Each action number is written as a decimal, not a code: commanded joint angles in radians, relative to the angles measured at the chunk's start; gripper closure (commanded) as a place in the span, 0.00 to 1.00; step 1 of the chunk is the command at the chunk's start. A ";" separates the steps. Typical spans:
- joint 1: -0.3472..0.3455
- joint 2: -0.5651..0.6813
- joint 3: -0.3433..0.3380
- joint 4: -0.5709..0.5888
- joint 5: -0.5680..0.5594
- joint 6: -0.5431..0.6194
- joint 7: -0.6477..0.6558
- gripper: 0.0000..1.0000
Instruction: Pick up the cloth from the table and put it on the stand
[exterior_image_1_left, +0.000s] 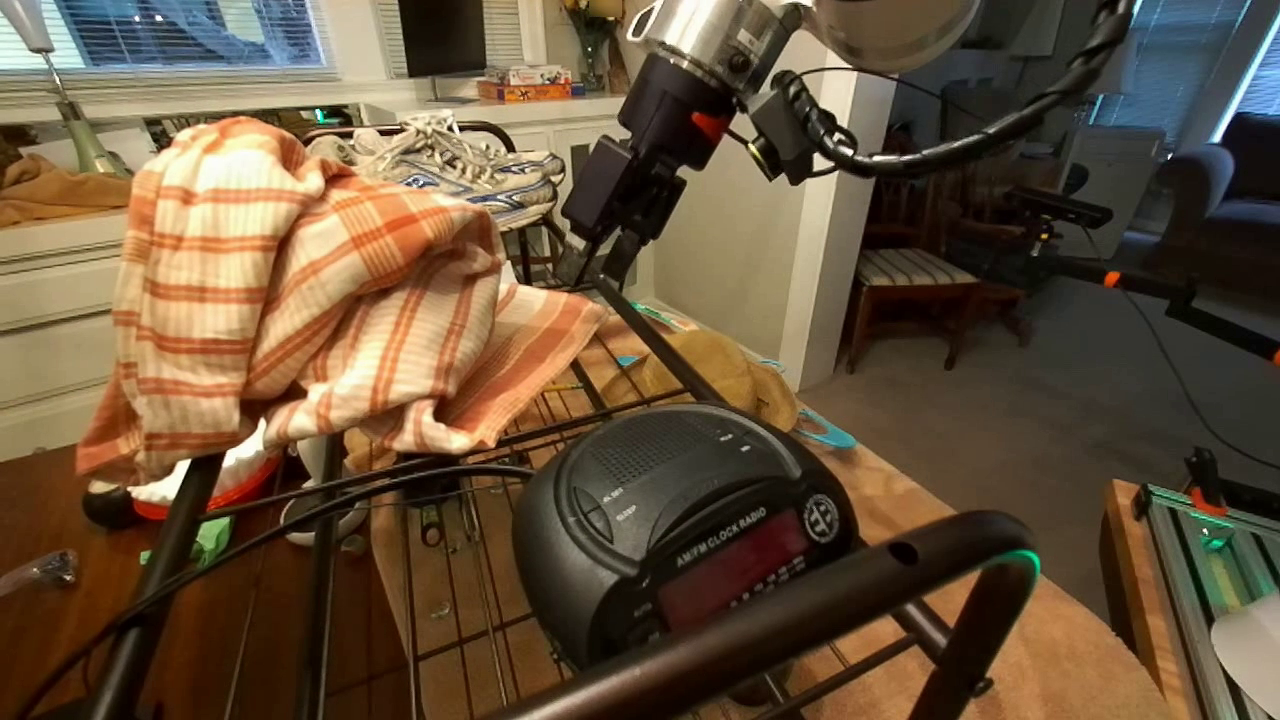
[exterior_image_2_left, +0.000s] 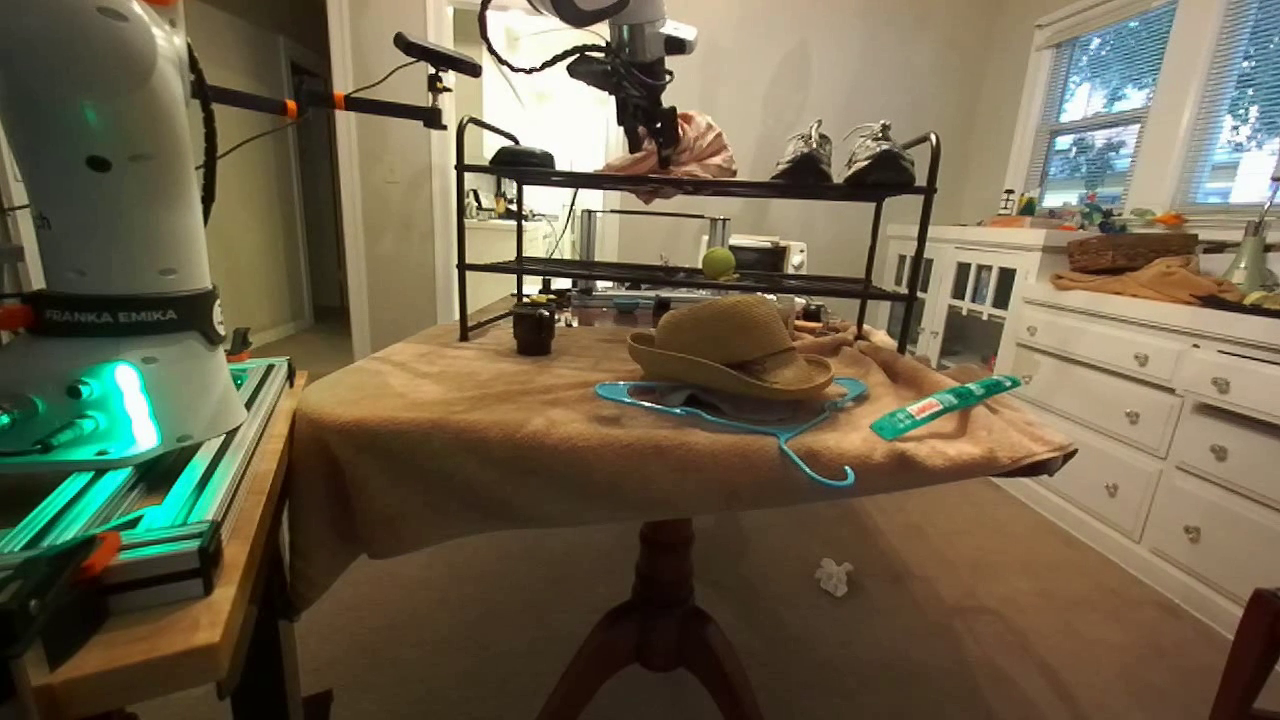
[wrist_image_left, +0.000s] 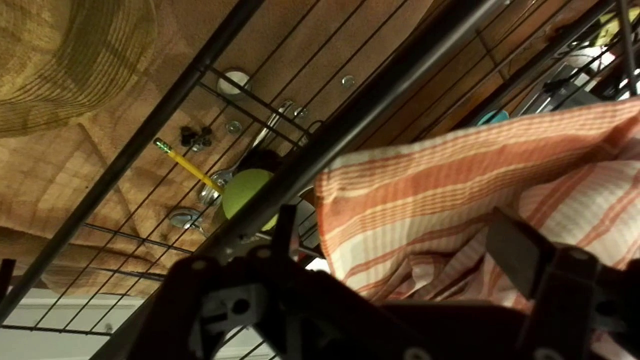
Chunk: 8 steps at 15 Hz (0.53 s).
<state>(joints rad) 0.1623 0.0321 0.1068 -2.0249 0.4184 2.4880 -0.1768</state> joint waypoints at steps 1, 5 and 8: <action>-0.013 0.010 0.017 -0.026 0.021 0.057 -0.074 0.20; -0.017 0.029 0.023 -0.031 0.050 0.106 -0.124 0.21; -0.019 0.039 0.031 -0.036 0.092 0.136 -0.171 0.27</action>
<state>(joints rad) 0.1614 0.0611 0.1129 -2.0445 0.4616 2.5834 -0.2893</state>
